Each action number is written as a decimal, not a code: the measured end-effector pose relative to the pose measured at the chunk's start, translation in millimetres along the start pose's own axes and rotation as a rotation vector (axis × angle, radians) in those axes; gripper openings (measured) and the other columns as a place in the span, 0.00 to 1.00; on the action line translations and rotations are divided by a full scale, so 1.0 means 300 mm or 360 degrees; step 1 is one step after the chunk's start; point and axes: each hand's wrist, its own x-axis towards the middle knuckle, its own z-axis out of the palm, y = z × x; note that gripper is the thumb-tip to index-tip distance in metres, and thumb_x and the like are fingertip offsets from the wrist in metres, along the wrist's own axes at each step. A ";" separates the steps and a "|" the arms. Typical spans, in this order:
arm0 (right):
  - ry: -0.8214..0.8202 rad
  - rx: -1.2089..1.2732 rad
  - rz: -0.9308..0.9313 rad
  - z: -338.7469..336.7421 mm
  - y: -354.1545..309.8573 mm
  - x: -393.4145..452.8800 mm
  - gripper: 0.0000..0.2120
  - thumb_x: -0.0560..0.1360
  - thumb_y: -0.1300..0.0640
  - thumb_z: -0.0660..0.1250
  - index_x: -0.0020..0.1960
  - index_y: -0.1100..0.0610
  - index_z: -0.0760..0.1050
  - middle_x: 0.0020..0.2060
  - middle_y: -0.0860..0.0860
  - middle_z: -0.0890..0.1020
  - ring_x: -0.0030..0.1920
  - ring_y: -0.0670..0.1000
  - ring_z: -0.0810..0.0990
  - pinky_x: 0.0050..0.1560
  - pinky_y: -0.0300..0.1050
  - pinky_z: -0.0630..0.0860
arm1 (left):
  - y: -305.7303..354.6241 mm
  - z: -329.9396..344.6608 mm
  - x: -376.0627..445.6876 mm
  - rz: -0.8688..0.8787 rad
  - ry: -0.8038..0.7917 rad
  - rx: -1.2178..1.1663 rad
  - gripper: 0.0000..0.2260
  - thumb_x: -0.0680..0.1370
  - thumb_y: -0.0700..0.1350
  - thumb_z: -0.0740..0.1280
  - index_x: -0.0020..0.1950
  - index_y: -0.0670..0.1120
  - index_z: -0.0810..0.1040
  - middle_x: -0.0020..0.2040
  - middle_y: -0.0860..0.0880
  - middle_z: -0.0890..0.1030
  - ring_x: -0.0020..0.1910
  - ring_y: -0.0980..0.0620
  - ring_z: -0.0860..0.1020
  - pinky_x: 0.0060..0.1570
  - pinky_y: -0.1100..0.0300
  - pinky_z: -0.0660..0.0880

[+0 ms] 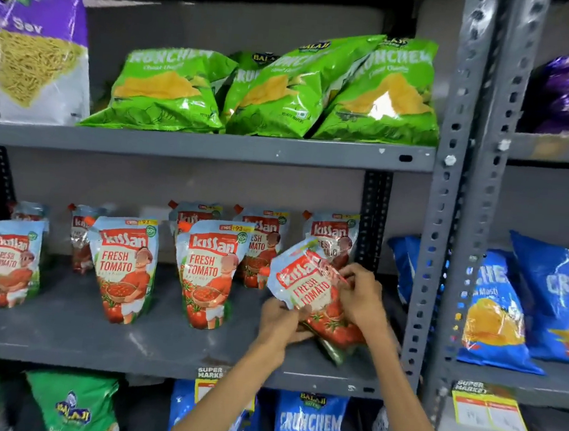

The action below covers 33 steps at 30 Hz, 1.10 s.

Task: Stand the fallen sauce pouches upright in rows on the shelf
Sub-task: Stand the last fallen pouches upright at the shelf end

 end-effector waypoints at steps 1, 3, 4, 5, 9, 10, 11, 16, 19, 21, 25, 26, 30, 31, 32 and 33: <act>0.0088 0.0114 -0.0053 0.003 -0.011 -0.009 0.04 0.75 0.62 0.70 0.45 0.54 0.77 0.39 0.47 0.81 0.36 0.37 0.76 0.35 0.24 0.70 | 0.030 -0.013 0.012 0.0134 -0.0004 0.0059 0.10 0.75 0.34 0.72 0.53 0.46 0.80 0.56 0.43 0.86 0.52 0.45 0.84 0.37 0.55 0.84; 0.0213 0.0372 -0.0102 0.019 -0.030 -0.030 0.04 0.75 0.61 0.70 0.48 0.55 0.76 0.41 0.46 0.80 0.39 0.39 0.78 0.39 0.29 0.73 | 0.084 -0.045 0.037 0.0375 -0.0023 0.0263 0.12 0.75 0.36 0.73 0.56 0.47 0.78 0.55 0.46 0.85 0.52 0.50 0.85 0.42 0.54 0.85; 0.0253 0.0482 -0.0101 0.034 -0.037 -0.043 0.05 0.76 0.61 0.70 0.50 0.55 0.75 0.41 0.46 0.81 0.40 0.40 0.79 0.40 0.33 0.75 | 0.104 -0.062 0.051 0.0482 -0.0023 0.0372 0.14 0.75 0.37 0.73 0.58 0.47 0.76 0.55 0.46 0.85 0.52 0.50 0.84 0.46 0.53 0.85; 0.0270 0.0570 -0.0076 0.053 -0.037 -0.058 0.05 0.76 0.60 0.69 0.51 0.54 0.74 0.41 0.46 0.81 0.40 0.40 0.80 0.39 0.36 0.77 | 0.117 -0.080 0.066 0.0583 -0.0015 0.0473 0.14 0.76 0.38 0.72 0.60 0.47 0.75 0.56 0.46 0.84 0.53 0.50 0.84 0.49 0.52 0.84; 0.0159 0.0709 0.0062 0.143 -0.009 -0.132 0.08 0.78 0.57 0.68 0.54 0.53 0.70 0.39 0.45 0.81 0.39 0.43 0.82 0.36 0.37 0.79 | 0.079 -0.159 0.111 0.0894 -0.0155 0.0702 0.12 0.79 0.38 0.68 0.62 0.44 0.72 0.59 0.48 0.82 0.54 0.59 0.83 0.49 0.65 0.80; 0.0129 0.0769 0.0082 0.163 0.001 -0.146 0.08 0.78 0.57 0.68 0.54 0.53 0.70 0.40 0.44 0.81 0.40 0.42 0.83 0.35 0.33 0.79 | 0.061 -0.183 0.122 0.0887 -0.0209 0.0682 0.11 0.80 0.40 0.67 0.61 0.46 0.72 0.59 0.48 0.82 0.54 0.61 0.82 0.49 0.67 0.80; 0.0122 0.0814 0.0086 0.171 0.009 -0.152 0.08 0.78 0.57 0.68 0.52 0.52 0.70 0.41 0.44 0.81 0.41 0.40 0.83 0.34 0.31 0.78 | 0.048 -0.199 0.131 0.0858 -0.0260 0.0642 0.11 0.80 0.41 0.68 0.61 0.47 0.72 0.60 0.49 0.82 0.56 0.61 0.82 0.50 0.67 0.79; -0.0056 0.0910 0.0151 0.162 0.026 -0.141 0.12 0.77 0.53 0.69 0.56 0.50 0.68 0.49 0.45 0.81 0.45 0.36 0.82 0.38 0.32 0.79 | 0.001 -0.216 0.147 0.0503 -0.0551 0.0618 0.33 0.71 0.47 0.78 0.71 0.56 0.65 0.67 0.56 0.78 0.65 0.59 0.77 0.60 0.62 0.77; -0.0378 0.0897 0.0178 0.160 0.041 -0.163 0.22 0.75 0.47 0.69 0.65 0.48 0.65 0.56 0.41 0.78 0.54 0.36 0.79 0.48 0.31 0.77 | -0.054 -0.206 0.152 0.0527 -0.0495 0.0827 0.36 0.69 0.47 0.80 0.72 0.56 0.66 0.67 0.55 0.78 0.67 0.56 0.76 0.69 0.53 0.73; -0.0465 0.0882 0.0140 0.156 0.052 -0.181 0.22 0.75 0.46 0.70 0.65 0.47 0.66 0.57 0.39 0.78 0.55 0.33 0.79 0.48 0.26 0.76 | -0.072 -0.201 0.160 0.0556 -0.0472 0.0814 0.34 0.68 0.47 0.80 0.69 0.58 0.69 0.66 0.55 0.79 0.67 0.55 0.77 0.70 0.52 0.72; -0.0425 0.0869 0.0189 0.117 0.086 -0.193 0.20 0.76 0.49 0.69 0.64 0.50 0.65 0.57 0.44 0.80 0.54 0.36 0.80 0.47 0.27 0.77 | -0.100 -0.154 0.156 0.0562 -0.0509 0.0732 0.29 0.67 0.46 0.80 0.62 0.61 0.72 0.63 0.58 0.81 0.65 0.56 0.79 0.68 0.56 0.74; -0.0389 0.0865 0.0207 0.106 0.099 -0.197 0.19 0.77 0.49 0.68 0.63 0.51 0.65 0.57 0.45 0.80 0.54 0.36 0.80 0.47 0.28 0.77 | -0.113 -0.132 0.152 0.0570 -0.0527 0.0716 0.29 0.67 0.45 0.80 0.63 0.61 0.72 0.63 0.57 0.81 0.65 0.57 0.79 0.67 0.56 0.74; -0.0184 0.0869 0.0257 0.079 0.141 -0.189 0.15 0.78 0.54 0.67 0.61 0.54 0.66 0.55 0.50 0.80 0.52 0.41 0.80 0.44 0.30 0.77 | -0.136 -0.039 0.158 0.0551 -0.0611 0.0667 0.28 0.71 0.41 0.77 0.64 0.59 0.71 0.65 0.54 0.80 0.66 0.56 0.78 0.69 0.56 0.73; -0.0135 0.0847 0.0271 0.077 0.142 -0.182 0.15 0.79 0.54 0.66 0.62 0.54 0.65 0.55 0.52 0.80 0.53 0.45 0.81 0.46 0.33 0.78 | -0.135 -0.019 0.161 0.0538 -0.0636 0.0677 0.27 0.72 0.40 0.76 0.64 0.59 0.70 0.65 0.54 0.79 0.67 0.56 0.77 0.69 0.56 0.73; -0.0093 0.0818 0.0282 0.076 0.144 -0.176 0.15 0.79 0.54 0.66 0.62 0.55 0.66 0.56 0.53 0.80 0.53 0.49 0.81 0.49 0.40 0.78 | -0.134 -0.001 0.163 0.0522 -0.0653 0.0689 0.27 0.73 0.39 0.75 0.65 0.59 0.70 0.66 0.54 0.79 0.67 0.56 0.77 0.69 0.56 0.73; -0.0053 0.0793 0.0289 0.080 0.141 -0.169 0.15 0.79 0.55 0.65 0.62 0.56 0.66 0.56 0.54 0.80 0.54 0.51 0.81 0.52 0.45 0.78 | -0.130 0.008 0.167 0.0515 -0.0659 0.0700 0.27 0.74 0.39 0.74 0.66 0.59 0.69 0.66 0.54 0.79 0.67 0.56 0.77 0.69 0.57 0.74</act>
